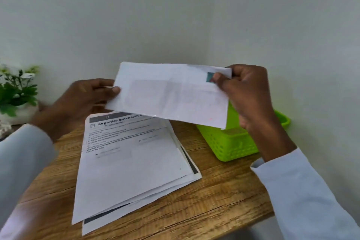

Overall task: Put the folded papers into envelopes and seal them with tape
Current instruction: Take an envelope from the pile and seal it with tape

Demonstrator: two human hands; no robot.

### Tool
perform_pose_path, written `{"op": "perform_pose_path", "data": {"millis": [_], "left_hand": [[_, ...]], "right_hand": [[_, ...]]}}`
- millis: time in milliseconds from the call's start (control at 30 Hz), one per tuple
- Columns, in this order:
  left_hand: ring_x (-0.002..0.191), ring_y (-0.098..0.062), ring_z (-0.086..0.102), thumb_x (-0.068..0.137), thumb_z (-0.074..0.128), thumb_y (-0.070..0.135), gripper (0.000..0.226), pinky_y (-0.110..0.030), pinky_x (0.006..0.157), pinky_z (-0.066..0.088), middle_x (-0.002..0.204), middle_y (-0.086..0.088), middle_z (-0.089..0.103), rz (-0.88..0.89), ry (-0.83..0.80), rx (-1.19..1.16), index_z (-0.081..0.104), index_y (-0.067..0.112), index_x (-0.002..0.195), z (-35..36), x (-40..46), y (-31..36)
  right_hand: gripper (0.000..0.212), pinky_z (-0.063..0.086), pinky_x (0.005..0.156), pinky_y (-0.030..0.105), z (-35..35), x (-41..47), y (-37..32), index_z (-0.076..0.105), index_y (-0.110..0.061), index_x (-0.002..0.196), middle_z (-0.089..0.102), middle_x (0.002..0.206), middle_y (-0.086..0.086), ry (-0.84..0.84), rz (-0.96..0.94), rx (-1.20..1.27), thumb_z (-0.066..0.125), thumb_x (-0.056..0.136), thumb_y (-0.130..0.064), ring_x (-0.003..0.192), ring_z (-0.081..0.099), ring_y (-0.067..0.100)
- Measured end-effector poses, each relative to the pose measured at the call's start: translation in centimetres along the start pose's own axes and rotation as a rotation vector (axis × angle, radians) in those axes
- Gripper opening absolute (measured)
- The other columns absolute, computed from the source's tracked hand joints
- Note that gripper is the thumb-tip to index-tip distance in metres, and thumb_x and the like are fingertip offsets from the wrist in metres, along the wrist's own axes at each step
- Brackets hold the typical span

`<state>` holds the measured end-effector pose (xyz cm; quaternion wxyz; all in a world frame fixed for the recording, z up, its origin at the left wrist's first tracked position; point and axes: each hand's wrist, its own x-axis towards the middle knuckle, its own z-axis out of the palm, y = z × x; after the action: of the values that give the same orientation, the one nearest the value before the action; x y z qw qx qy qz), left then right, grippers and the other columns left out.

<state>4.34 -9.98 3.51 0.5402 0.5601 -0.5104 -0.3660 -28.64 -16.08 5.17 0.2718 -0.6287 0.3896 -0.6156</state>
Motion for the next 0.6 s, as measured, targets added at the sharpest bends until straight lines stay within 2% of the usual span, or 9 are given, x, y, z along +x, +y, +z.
{"op": "perform_pose_path", "data": {"millis": [100,167,233,300,367,467,533,600], "left_hand": [[0.088,-0.026,0.073,0.063,0.080,0.030,0.038,-0.034,0.069,0.060,0.101,-0.013,0.075,-0.010,-0.023,-0.047,0.076,0.012,0.097,4.7,2.2,1.5],[0.090,-0.027,0.073,0.063,0.080,0.027,0.036,-0.041,0.073,0.061,0.099,-0.013,0.075,-0.024,-0.031,-0.066,0.075,0.010,0.095,7.2,3.5,2.6],[0.087,-0.026,0.073,0.062,0.080,0.024,0.035,-0.040,0.074,0.061,0.101,-0.015,0.075,-0.054,-0.077,-0.073,0.075,0.008,0.093,8.9,4.3,3.0],[0.090,-0.024,0.073,0.063,0.078,0.017,0.037,-0.037,0.074,0.061,0.108,-0.015,0.073,-0.073,-0.170,-0.087,0.074,0.005,0.098,9.7,4.5,2.7],[0.100,-0.026,0.071,0.068,0.075,0.011,0.042,-0.038,0.078,0.060,0.114,-0.014,0.071,-0.071,-0.255,-0.137,0.070,0.004,0.110,10.0,4.6,2.5],[0.098,-0.023,0.072,0.070,0.073,0.008,0.036,-0.033,0.073,0.060,0.114,-0.014,0.071,-0.052,-0.266,-0.225,0.071,0.006,0.106,9.7,4.7,3.2],[0.096,-0.025,0.072,0.067,0.076,0.011,0.034,-0.036,0.072,0.061,0.113,-0.017,0.071,-0.047,-0.298,-0.122,0.075,0.006,0.100,9.6,4.5,3.9],[0.088,-0.025,0.071,0.066,0.078,0.020,0.035,-0.034,0.072,0.062,0.107,-0.018,0.073,-0.027,-0.402,0.049,0.076,0.008,0.100,10.3,3.7,4.6]], "right_hand": [[0.016,0.046,0.061,0.033,-2.7,0.4,1.7,0.068,-0.018,0.064,0.062,0.070,0.004,0.085,0.063,0.032,0.075,0.078,-0.014,0.067,0.053,0.014],[0.015,0.047,0.064,0.034,-4.6,1.3,2.4,0.069,-0.017,0.068,0.064,0.074,0.005,0.132,0.096,0.035,0.074,0.080,-0.011,0.069,0.055,0.016],[0.009,0.048,0.064,0.036,-6.2,3.3,2.8,0.071,-0.011,0.073,0.064,0.073,0.005,0.129,0.070,-0.089,0.074,0.081,-0.013,0.069,0.055,0.015],[0.017,0.047,0.062,0.040,-6.8,5.9,2.2,0.071,0.000,0.076,0.061,0.068,0.012,0.001,-0.036,-0.347,0.073,0.081,-0.017,0.068,0.052,0.016],[0.023,0.047,0.063,0.041,-6.7,8.7,0.8,0.071,0.004,0.081,0.064,0.073,0.023,-0.120,-0.145,-0.547,0.073,0.081,-0.019,0.070,0.053,0.019],[0.021,0.046,0.073,0.032,-5.6,13.0,-1.9,0.076,-0.008,0.095,0.073,0.091,0.015,-0.177,-0.318,-0.758,0.072,0.083,-0.026,0.089,0.065,0.025],[0.024,0.046,0.082,0.032,-4.2,15.4,-3.3,0.076,-0.014,0.103,0.072,0.107,0.014,-0.220,-0.423,-0.847,0.070,0.085,-0.028,0.105,0.064,0.031],[0.023,0.043,0.083,0.031,-2.6,17.0,-4.0,0.076,-0.015,0.106,0.071,0.113,0.012,-0.269,-0.516,-0.941,0.068,0.086,-0.024,0.109,0.061,0.033]]}}
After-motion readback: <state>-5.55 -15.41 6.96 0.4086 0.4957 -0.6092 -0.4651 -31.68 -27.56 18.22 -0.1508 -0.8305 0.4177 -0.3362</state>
